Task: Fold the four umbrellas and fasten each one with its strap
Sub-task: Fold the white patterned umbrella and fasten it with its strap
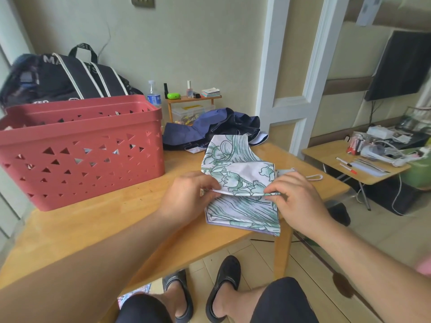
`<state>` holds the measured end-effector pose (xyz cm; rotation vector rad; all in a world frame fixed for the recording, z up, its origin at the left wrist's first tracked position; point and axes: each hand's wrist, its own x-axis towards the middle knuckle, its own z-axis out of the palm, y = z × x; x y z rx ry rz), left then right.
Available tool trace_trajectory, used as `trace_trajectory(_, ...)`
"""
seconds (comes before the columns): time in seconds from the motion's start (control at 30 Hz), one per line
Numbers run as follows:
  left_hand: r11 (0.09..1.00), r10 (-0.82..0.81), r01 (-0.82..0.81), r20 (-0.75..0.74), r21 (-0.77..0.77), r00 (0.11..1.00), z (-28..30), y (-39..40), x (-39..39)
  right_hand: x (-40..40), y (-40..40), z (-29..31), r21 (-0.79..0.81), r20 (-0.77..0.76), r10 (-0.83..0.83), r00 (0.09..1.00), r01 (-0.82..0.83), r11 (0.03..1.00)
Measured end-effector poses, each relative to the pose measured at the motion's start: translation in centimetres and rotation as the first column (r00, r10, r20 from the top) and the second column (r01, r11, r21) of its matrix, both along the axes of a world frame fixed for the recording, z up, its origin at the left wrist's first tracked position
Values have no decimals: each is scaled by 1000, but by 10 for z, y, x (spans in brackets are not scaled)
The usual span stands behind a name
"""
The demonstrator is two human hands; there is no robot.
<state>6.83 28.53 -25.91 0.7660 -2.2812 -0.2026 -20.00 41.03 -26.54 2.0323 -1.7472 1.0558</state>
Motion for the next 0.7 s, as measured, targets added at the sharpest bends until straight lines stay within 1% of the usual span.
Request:
trace_trajectory(0.07,997,7,-1,76,-75,997,-4,-1,3,0,2,-4,28,-19,8,1000,-8,1000)
trace_trajectory(0.13,973,3,36,166,-227,986,-7,-4,5,-1,5,-10,55,-61,13,998,-10,998)
trace_trajectory(0.23,866,-36,171,282,-470,959,-10,-9,8,-2,8,-23,125,-97,21,995,-9,992)
trace_trajectory(0.3,816,-57,227,316,-531,947,-11,-12,9,-2,8,-26,154,-95,23,995,-8,988)
trace_trajectory(0.4,809,-70,276,381,-519,922,-12,-18,8,-4,8,-22,173,-114,31,993,-10,985)
trace_trajectory(0.5,843,-88,300,435,-447,896,-3,-19,7,-6,9,-13,159,-130,46,990,-25,987)
trace_trajectory(0.6,941,-57,173,368,-290,928,17,-11,-1,-4,12,-1,121,-69,28,997,-20,992)
trace_trajectory(0.63,958,-46,139,342,-252,939,21,-7,-6,-2,13,1,111,-55,35,998,-28,993)
trace_trajectory(0.7,968,-66,146,353,-203,933,24,2,-18,4,15,1,110,-60,67,996,-60,992)
